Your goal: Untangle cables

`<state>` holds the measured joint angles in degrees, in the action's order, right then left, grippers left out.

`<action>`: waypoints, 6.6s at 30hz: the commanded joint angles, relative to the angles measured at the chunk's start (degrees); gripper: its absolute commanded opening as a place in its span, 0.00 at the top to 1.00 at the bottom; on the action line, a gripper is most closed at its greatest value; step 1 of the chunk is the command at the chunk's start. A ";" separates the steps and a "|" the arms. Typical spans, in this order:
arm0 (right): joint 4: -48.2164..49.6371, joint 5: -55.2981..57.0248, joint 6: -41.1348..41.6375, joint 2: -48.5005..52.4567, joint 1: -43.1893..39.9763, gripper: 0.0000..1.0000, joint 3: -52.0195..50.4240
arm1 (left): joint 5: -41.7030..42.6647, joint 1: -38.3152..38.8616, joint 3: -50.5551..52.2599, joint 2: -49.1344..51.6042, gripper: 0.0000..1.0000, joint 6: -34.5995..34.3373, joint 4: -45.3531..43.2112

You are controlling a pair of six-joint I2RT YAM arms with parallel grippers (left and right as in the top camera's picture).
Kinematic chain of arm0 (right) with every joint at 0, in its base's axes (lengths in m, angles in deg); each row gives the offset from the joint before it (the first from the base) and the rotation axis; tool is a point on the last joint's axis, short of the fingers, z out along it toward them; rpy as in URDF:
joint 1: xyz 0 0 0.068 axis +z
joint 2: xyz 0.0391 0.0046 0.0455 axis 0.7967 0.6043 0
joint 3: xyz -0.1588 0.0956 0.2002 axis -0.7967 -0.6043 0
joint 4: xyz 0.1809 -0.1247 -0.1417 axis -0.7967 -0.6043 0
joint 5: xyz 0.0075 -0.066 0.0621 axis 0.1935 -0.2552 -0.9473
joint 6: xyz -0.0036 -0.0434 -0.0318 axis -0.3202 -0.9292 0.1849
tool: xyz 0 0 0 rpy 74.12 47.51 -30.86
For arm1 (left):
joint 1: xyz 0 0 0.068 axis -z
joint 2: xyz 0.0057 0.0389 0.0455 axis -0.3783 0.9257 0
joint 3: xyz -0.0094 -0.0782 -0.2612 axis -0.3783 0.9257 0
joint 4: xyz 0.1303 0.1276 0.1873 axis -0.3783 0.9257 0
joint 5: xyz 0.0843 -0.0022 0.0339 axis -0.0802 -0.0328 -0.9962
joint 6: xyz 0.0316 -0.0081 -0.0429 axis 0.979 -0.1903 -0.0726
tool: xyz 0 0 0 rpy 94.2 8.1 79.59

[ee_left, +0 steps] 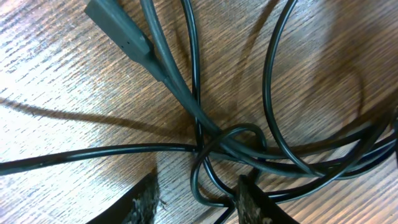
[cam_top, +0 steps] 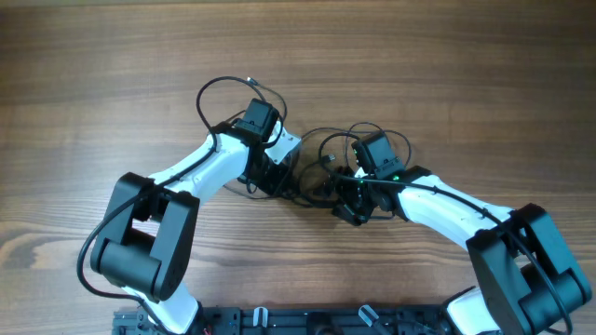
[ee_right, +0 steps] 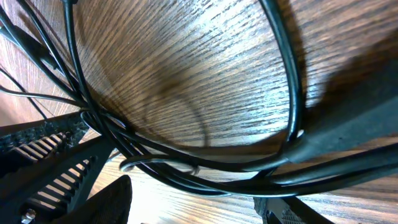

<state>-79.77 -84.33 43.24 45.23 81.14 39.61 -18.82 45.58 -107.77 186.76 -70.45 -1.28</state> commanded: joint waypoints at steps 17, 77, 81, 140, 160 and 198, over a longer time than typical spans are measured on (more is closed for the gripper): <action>-1.01 1.49 -0.20 1.68 0.22 0.36 -1.25 | 8.09 -7.08 2.95 0.68 0.64 15.63 0.50; -1.07 2.58 -1.53 1.68 0.22 0.38 -1.25 | -7.69 0.26 3.50 -8.26 0.42 3.32 -0.79; -1.07 2.58 -1.53 1.68 0.22 0.38 -1.25 | -10.60 0.11 3.89 -8.11 0.42 0.11 -0.13; -5.20 0.52 -31.65 1.57 -26.47 0.80 -0.33 | -25.62 3.91 3.96 -41.42 0.96 -55.60 -19.08; 3.10 -33.33 -42.18 -5.46 -30.34 0.00 0.07 | 3.26 2.34 3.96 -30.60 0.96 -37.99 -15.82; -5.27 5.44 -25.86 -5.40 -10.43 0.42 -0.20 | -5.57 6.93 4.11 -4.52 0.92 -30.86 -2.34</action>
<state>-86.29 -81.47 15.02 40.67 69.62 39.55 -24.27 52.29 -103.80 181.49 -101.57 -3.42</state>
